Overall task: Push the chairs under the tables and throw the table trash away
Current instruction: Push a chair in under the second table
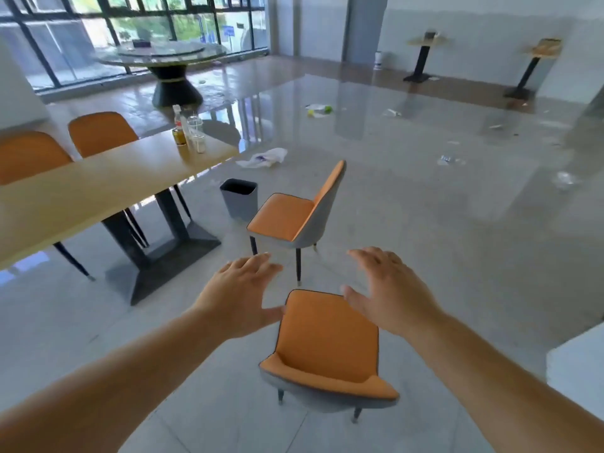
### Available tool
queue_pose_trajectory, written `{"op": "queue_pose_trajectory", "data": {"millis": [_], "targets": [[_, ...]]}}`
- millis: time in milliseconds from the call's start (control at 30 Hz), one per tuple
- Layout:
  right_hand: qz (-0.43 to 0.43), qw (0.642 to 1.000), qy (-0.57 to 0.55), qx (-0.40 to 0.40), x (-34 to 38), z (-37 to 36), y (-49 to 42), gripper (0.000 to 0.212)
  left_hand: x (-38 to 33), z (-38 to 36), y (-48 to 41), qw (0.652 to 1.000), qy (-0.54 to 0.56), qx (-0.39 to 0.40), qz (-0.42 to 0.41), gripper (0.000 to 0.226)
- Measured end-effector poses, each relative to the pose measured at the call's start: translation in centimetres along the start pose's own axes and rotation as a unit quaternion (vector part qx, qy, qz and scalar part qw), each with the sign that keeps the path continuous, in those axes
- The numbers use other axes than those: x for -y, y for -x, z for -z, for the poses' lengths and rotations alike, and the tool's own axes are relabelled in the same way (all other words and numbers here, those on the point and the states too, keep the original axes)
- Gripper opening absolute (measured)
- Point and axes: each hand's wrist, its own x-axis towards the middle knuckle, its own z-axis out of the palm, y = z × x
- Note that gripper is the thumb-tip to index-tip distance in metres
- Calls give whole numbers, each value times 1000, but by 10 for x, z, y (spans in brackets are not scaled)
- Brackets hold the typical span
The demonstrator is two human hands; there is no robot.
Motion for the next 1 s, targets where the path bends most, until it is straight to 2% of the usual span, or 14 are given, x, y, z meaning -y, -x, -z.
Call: {"op": "queue_pose_trajectory", "data": {"millis": [133, 233, 333, 467, 600, 667, 833, 1000], "targets": [[-18, 996, -40, 80, -20, -101, 41, 79, -11, -97, -1, 997, 22, 71, 8, 96], [-32, 985, -37, 163, -45, -173, 69, 87, -28, -172, -5, 985, 29, 169, 12, 102], [-47, 965, -50, 254, -65, -228, 94, 88, -43, -231, -3, 959, 76, 273, 16, 88], [-66, 965, -82, 241, -76, -255, 103, 78, -47, -258, -4, 959, 93, 266, 23, 55], [-43, 956, -43, 288, -72, -255, 95, 42, -48, -262, 4, 962, 100, 247, 60, 24], [-26, 954, -30, 297, -69, -252, 88, 33, -49, -260, 10, 957, 119, 250, 88, 17], [35, 954, -7, 297, -52, -256, 66, 36, -37, -259, 43, 942, 162, 237, 175, 10], [129, 948, 37, 288, -4, -272, 37, 38, -17, -261, 103, 915, 198, 203, 286, 7]]}}
